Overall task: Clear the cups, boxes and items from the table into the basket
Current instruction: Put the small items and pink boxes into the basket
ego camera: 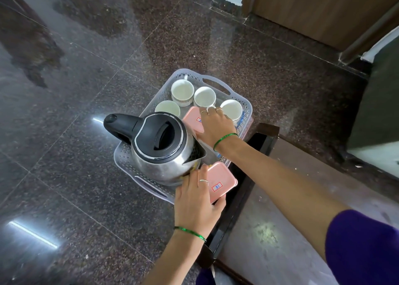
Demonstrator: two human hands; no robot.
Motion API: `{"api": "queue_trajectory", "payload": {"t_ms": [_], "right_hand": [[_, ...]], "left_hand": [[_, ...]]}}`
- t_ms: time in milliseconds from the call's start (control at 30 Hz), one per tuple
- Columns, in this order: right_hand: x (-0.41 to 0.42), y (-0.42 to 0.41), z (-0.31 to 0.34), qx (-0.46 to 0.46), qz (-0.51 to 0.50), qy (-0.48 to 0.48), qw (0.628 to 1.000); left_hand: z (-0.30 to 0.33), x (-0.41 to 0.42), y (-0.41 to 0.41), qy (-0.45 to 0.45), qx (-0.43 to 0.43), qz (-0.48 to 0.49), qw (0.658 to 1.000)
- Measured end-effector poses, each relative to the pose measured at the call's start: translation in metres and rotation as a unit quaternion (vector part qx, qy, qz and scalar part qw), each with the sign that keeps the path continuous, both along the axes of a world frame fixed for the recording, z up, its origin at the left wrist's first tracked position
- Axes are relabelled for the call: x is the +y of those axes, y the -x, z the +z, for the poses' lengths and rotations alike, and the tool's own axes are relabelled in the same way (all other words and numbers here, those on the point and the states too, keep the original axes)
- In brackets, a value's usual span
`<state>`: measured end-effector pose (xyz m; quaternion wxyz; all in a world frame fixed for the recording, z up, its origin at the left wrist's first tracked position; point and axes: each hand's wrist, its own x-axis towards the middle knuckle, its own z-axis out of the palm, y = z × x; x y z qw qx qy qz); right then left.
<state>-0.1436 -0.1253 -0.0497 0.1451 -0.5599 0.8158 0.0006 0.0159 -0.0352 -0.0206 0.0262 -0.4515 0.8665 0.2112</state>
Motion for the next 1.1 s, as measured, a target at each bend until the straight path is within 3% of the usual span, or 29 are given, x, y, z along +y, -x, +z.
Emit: {"api": "queue_trajectory", "payload": {"t_ms": [733, 833, 933, 1100], "right_hand": [[-0.009, -0.002, -0.028, 0.028, 0.026, -0.03, 0.999], [0.002, 0.005, -0.014, -0.011, 0.043, -0.03, 0.999], [0.026, 0.018, 0.011, -0.1, 0.036, 0.039, 0.994], [0.09, 0.048, 0.034, -0.189, -0.061, 0.139, 0.97]], "left_hand": [[-0.003, 0.0, 0.001, 0.009, 0.004, -0.01, 1.0], [-0.002, 0.002, 0.002, 0.003, 0.005, -0.004, 1.0], [0.0, 0.004, 0.004, 0.011, 0.007, -0.001, 1.0], [0.0, 0.013, 0.012, 0.013, 0.056, 0.024, 0.998]]}}
